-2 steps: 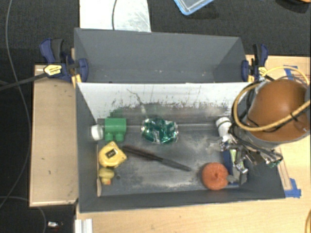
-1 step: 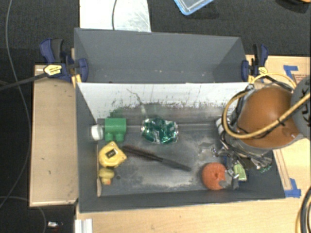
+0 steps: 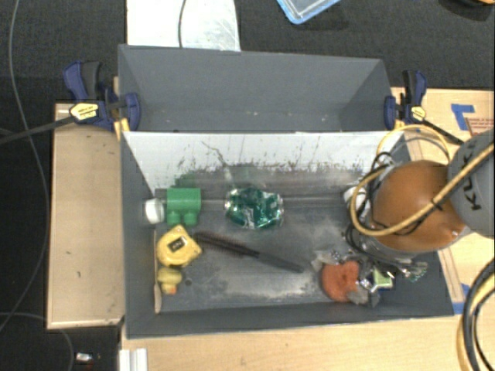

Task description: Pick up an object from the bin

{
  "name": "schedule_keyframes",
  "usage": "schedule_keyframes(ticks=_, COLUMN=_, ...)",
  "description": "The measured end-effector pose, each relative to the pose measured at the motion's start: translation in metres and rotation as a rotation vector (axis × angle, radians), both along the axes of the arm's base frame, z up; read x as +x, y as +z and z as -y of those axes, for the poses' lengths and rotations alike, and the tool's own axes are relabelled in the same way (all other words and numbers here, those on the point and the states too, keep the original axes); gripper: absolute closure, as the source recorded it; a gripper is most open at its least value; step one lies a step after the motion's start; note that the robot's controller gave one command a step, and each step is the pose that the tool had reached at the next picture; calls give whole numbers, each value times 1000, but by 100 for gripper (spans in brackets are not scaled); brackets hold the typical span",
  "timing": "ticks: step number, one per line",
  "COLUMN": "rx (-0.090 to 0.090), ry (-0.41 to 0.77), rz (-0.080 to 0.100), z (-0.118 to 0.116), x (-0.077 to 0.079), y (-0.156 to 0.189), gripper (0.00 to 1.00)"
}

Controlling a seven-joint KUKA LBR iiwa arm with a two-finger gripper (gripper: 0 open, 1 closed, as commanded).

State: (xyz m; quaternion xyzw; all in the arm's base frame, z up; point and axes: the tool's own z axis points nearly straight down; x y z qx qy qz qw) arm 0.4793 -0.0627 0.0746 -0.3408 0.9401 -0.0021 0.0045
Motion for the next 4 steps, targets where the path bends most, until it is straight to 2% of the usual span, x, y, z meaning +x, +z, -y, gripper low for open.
schedule_keyframes(ticks=1, rx=3, ry=-133, rz=0, z=15, x=1, y=-3, gripper=100)
schedule_keyframes(ticks=3, rx=3, ry=-132, rz=0, z=15, x=1, y=3, gripper=100)
schedule_keyframes(ticks=4, rx=4, ry=-133, rz=-5, z=14, x=-1, y=24, gripper=100)
